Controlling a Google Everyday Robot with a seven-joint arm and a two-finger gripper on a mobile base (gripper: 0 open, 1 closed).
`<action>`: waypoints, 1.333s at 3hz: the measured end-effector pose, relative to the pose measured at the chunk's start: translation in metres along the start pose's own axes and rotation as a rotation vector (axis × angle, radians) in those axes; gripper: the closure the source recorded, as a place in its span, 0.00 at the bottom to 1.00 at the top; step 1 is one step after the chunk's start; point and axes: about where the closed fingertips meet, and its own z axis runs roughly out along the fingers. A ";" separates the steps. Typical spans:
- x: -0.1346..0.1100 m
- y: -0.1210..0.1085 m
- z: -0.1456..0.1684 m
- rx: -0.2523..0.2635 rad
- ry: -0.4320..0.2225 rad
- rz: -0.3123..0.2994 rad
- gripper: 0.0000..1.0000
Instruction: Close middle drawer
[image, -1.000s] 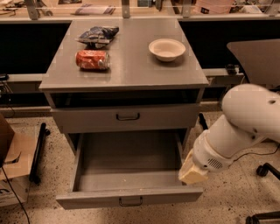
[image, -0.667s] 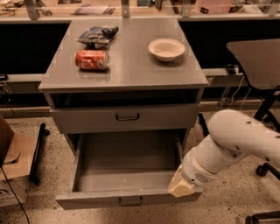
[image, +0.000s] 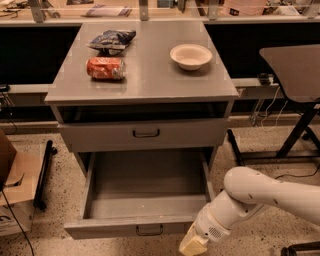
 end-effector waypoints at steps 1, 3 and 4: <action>0.006 0.000 0.015 -0.040 -0.005 0.017 1.00; 0.016 -0.026 0.059 -0.062 0.016 0.051 1.00; 0.018 -0.051 0.092 -0.061 0.004 0.065 1.00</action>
Offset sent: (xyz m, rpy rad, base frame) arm -0.0079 0.0078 -0.0513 -0.0319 0.1240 -0.0119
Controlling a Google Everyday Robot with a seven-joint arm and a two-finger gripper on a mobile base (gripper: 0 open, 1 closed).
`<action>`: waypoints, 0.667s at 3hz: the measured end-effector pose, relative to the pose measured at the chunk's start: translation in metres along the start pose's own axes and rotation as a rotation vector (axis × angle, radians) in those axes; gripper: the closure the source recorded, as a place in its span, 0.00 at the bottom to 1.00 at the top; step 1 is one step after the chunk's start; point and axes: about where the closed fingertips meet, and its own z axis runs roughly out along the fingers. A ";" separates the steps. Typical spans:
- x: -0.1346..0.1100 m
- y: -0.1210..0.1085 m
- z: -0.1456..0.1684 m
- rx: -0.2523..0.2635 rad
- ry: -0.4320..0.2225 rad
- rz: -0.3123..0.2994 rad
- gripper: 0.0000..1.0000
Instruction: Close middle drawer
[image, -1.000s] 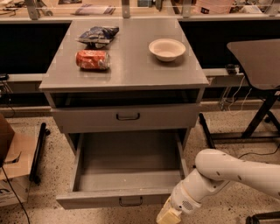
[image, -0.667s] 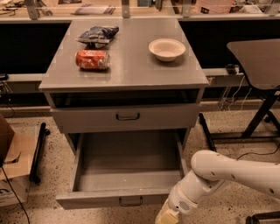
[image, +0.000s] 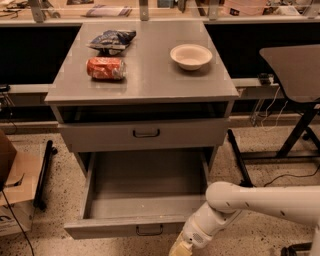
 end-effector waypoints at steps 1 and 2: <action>0.002 -0.032 0.024 -0.010 -0.026 0.014 1.00; 0.005 -0.059 0.035 -0.022 -0.046 0.018 1.00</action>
Offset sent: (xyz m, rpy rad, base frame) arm 0.1114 -0.0056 -0.1137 0.0941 -0.0189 -0.0867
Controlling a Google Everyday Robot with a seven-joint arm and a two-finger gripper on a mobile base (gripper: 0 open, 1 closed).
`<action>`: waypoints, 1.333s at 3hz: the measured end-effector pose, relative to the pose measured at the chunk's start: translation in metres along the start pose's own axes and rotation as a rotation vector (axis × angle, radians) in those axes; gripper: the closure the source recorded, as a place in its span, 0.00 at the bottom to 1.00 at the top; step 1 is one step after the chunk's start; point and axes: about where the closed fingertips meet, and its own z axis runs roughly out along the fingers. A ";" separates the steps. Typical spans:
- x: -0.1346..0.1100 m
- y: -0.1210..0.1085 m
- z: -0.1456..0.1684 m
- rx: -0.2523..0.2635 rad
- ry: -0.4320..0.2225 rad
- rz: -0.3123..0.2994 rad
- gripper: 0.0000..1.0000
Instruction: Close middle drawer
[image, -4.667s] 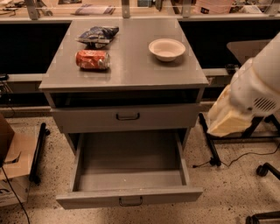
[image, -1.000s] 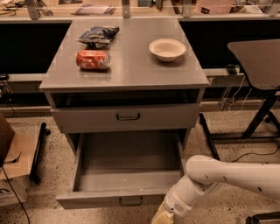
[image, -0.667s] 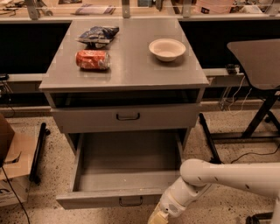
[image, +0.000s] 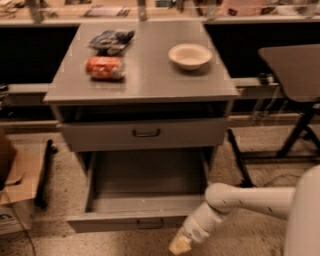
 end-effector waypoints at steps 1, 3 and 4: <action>-0.006 -0.025 0.001 -0.001 -0.029 -0.001 1.00; -0.021 -0.044 -0.003 -0.001 -0.056 -0.022 1.00; -0.035 -0.059 -0.007 0.000 -0.075 -0.042 1.00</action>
Offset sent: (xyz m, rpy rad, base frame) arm 0.1949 0.0023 -0.0606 0.2358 -0.1467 -0.0947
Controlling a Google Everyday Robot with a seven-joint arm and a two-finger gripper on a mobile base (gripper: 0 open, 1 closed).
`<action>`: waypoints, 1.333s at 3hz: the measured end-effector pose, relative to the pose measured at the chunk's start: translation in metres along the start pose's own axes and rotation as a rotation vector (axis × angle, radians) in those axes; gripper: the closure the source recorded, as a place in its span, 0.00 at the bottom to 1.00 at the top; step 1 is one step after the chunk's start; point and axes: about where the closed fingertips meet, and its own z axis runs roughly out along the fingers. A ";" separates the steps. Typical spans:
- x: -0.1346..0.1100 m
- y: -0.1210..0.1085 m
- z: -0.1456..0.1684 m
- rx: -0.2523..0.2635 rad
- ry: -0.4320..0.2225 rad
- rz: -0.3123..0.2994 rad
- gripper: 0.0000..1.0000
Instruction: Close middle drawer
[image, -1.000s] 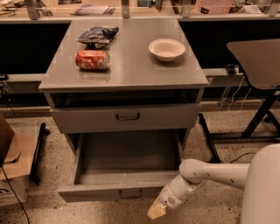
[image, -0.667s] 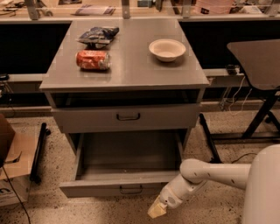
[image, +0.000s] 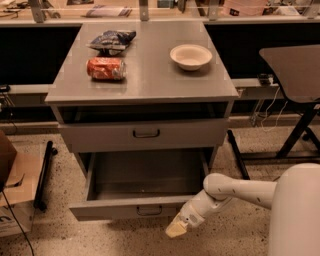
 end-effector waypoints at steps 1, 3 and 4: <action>0.000 0.002 -0.001 0.000 -0.001 -0.001 1.00; -0.017 -0.014 -0.004 -0.001 -0.012 -0.027 1.00; -0.026 -0.029 -0.006 0.047 -0.051 -0.052 1.00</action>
Offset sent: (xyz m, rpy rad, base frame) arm 0.2942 0.0683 0.0012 0.1957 -0.2375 0.1211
